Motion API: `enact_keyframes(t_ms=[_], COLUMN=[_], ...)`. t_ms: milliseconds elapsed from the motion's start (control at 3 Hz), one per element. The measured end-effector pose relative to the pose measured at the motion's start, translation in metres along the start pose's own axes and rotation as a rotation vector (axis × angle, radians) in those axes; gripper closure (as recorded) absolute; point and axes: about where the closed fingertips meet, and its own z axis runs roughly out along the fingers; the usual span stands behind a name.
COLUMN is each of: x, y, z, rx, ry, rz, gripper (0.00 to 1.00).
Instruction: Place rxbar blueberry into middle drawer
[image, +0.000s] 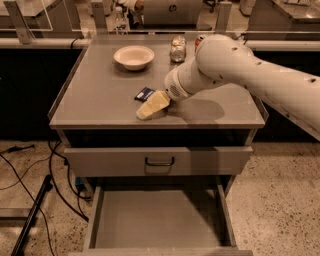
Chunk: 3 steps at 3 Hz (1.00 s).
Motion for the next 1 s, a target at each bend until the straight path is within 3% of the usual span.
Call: enact_keyframes(t_ms=[1000], x=[0.0117], y=[-0.0117], z=[0.0079], rx=[-0.046], ry=[0.044], rz=[0.083], gripper=[0.00])
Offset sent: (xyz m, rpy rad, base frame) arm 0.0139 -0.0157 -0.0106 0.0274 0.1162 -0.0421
